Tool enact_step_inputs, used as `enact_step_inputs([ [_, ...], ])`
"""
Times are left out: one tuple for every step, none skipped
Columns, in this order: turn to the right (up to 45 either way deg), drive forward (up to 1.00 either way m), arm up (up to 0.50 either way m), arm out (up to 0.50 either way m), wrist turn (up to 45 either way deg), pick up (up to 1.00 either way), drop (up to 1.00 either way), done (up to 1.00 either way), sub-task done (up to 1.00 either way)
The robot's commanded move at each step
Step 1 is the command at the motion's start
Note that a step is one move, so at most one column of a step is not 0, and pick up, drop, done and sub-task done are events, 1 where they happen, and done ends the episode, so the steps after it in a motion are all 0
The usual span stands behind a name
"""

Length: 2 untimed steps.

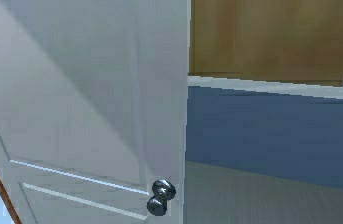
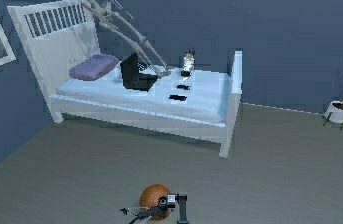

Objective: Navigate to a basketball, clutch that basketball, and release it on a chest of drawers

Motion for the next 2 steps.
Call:
enact_step_inputs([
  [0.0,0.0,0.0,0.0,45.0,0.0,0.0,0.0,0.0],
  [0.0,0.0,0.0,0.0,27.0,0.0,0.0,0.0,0.0],
])
